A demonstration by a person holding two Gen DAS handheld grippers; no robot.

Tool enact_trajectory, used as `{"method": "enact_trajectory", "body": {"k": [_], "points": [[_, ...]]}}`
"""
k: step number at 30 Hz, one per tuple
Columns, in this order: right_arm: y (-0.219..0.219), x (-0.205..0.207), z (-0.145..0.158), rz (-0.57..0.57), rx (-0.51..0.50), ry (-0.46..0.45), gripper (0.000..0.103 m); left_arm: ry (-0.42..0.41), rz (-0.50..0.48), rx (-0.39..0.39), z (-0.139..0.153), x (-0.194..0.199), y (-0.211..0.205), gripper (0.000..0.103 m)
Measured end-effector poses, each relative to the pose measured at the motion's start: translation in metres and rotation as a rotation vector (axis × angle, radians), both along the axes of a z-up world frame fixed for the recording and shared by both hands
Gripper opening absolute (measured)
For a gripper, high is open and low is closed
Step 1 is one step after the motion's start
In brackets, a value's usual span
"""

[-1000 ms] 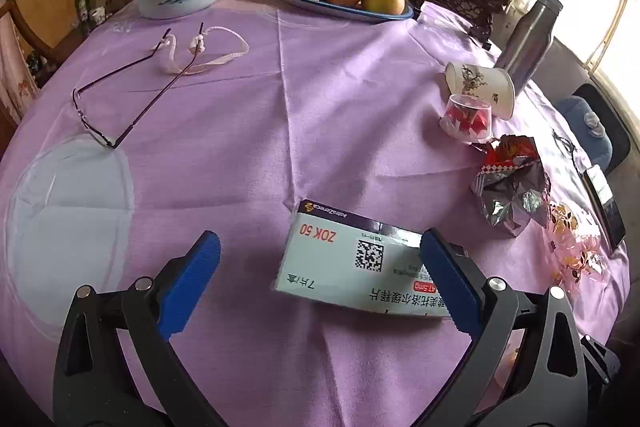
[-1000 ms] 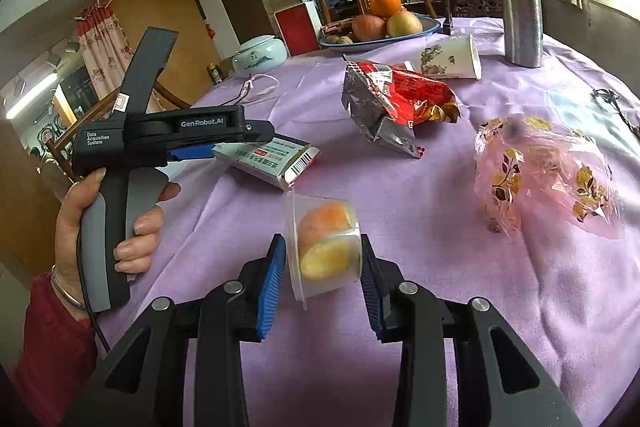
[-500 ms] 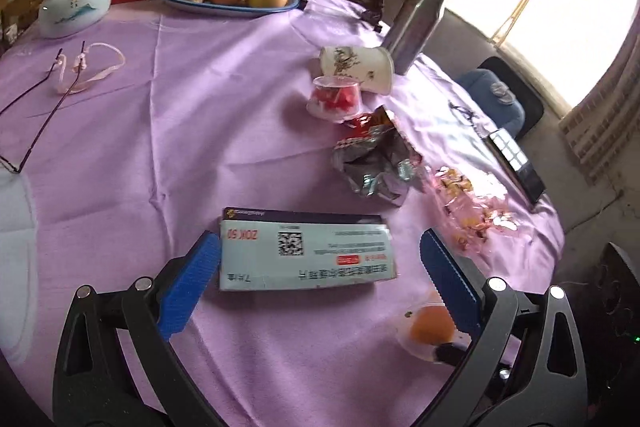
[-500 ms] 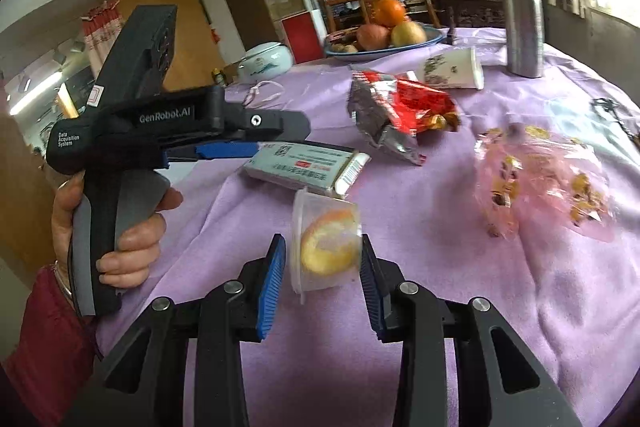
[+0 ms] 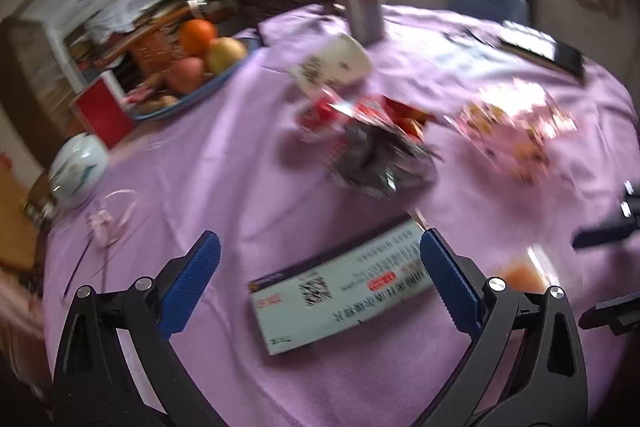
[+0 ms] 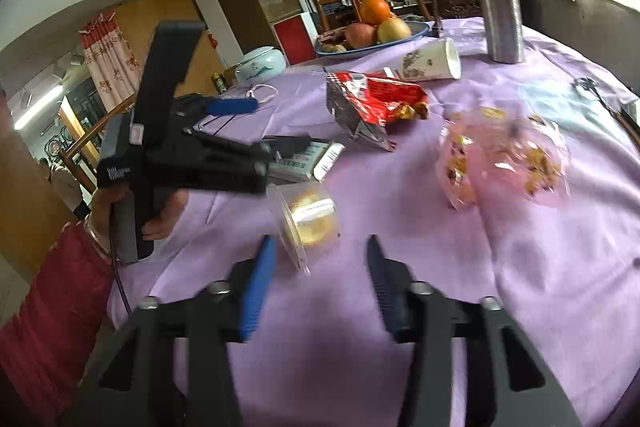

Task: Collect trash
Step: 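Close the left tool on the white medicine box and lift it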

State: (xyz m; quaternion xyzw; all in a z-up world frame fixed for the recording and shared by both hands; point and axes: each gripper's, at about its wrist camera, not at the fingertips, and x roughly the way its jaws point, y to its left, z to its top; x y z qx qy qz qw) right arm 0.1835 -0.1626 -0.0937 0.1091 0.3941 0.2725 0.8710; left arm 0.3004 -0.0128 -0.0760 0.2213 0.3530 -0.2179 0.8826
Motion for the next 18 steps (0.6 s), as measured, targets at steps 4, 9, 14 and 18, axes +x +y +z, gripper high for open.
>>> {"method": "enact_trajectory", "body": {"k": [4, 9, 14, 18], "points": [[0.018, 0.011, -0.006, 0.04, -0.034, 0.008, 0.059, 0.032, -0.079, -0.032, -0.004, -0.001, 0.005, 0.097], [0.026, 0.016, -0.003, 0.033, -0.058, -0.025, 0.033, 0.149, -0.083, -0.14, -0.011, 0.009, 0.021, 0.097], [0.002, 0.005, -0.002, -0.009, -0.043, -0.023, 0.033, 0.166, -0.13, -0.112, -0.016, -0.006, 0.014, 0.096], [-0.035, -0.006, 0.004, -0.091, -0.046, -0.029, 0.033, 0.148, -0.233, -0.033, -0.02, -0.03, -0.005, 0.096]]}}
